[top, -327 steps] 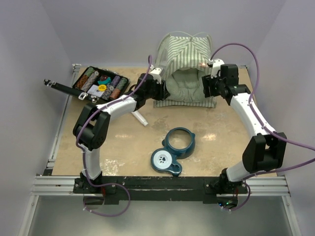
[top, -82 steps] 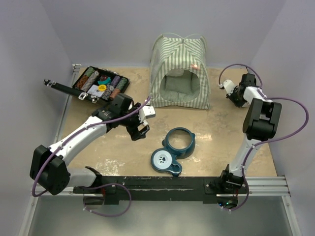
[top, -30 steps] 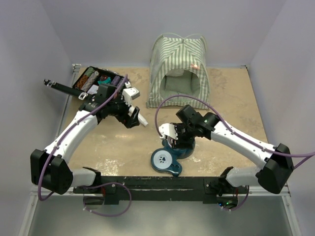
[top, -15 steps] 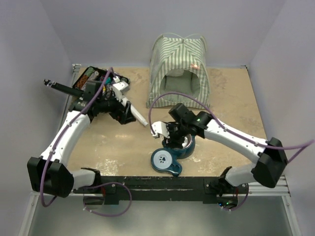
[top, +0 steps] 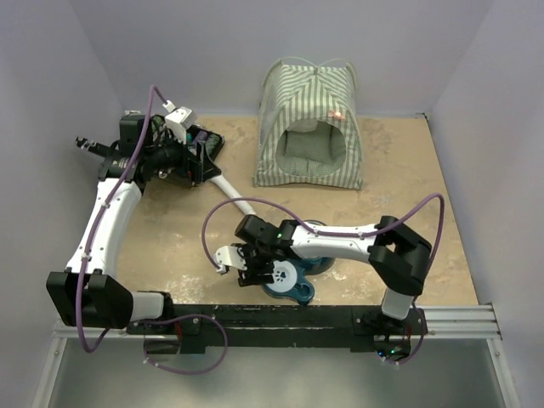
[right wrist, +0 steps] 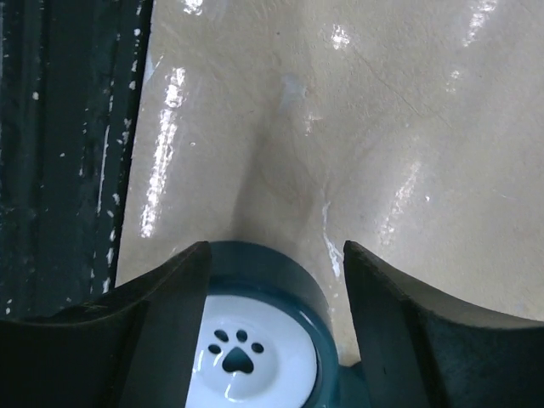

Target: Set up the pet tent

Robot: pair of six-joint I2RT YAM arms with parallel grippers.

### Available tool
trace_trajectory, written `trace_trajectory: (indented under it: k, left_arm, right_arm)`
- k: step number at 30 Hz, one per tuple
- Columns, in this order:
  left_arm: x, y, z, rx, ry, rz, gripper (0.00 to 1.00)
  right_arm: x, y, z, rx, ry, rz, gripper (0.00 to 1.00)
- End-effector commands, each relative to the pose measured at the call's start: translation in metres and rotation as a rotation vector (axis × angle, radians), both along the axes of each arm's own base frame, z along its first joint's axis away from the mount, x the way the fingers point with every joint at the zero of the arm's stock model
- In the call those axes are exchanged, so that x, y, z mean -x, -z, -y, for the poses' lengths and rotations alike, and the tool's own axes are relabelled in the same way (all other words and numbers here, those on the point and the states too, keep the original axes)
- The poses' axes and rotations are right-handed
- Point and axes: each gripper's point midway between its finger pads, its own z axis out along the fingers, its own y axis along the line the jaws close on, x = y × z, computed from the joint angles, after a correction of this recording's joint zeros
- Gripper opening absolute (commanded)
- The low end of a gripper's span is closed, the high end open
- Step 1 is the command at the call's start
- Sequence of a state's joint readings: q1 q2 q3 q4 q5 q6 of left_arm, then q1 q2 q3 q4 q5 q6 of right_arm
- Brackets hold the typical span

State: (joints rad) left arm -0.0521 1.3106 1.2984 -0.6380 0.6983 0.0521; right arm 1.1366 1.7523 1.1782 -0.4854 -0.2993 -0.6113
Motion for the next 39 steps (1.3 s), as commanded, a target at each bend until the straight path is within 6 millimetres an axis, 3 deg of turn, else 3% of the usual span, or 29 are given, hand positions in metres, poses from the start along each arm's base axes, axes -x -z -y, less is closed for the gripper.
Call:
trace_trajectory:
  k: [1,5,10,15,18,21,26,29,31,34,39]
  left_arm:
    - [-0.008,-0.025,-0.005,0.046,-0.06,0.047,1.0]
    - [-0.01,-0.02,-0.001,0.072,-0.048,0.034,1.0]
    - [-0.015,-0.019,0.002,0.089,-0.033,0.035,1.0]
    - [-0.02,-0.015,0.006,0.107,-0.017,0.02,1.0]
    - [-0.022,-0.016,0.008,0.121,-0.005,0.021,1.0]
    - [-0.024,-0.015,0.01,0.13,0.007,0.018,0.99]
    - [-0.021,-0.016,0.011,0.105,0.051,0.019,0.99]
    - [-0.022,-0.015,0.006,0.045,0.066,0.023,0.99]
    - [-0.025,-0.016,0.001,-0.006,0.069,0.043,0.99]
    - [-0.031,-0.019,-0.009,-0.091,0.059,0.065,0.99]
    - [-0.058,-0.041,-0.033,-0.242,-0.022,0.116,1.0]
  right_arm:
    - [-0.016,0.02,-0.008,0.023,0.074,0.051,0.72]
    - [-0.025,0.037,0.018,0.111,0.11,0.122,0.8]
    - [-0.028,0.043,0.078,0.206,0.143,0.076,0.9]
    - [-0.05,0.053,0.164,0.331,0.228,0.039,0.94]
    - [-0.085,0.043,0.21,0.356,0.316,0.08,0.95]
    - [-0.101,0.039,0.254,0.435,0.345,0.105,0.94]
    - [-0.103,0.033,0.329,0.595,0.353,0.125,0.94]
    - [-0.103,0.025,0.362,0.655,0.385,0.155,0.95]
    - [-0.114,0.01,0.36,0.603,0.42,0.175,0.95]
    - [-0.138,-0.032,0.332,0.444,0.494,0.195,0.95]
    - [-0.189,-0.139,0.26,0.016,0.606,0.241,0.95]
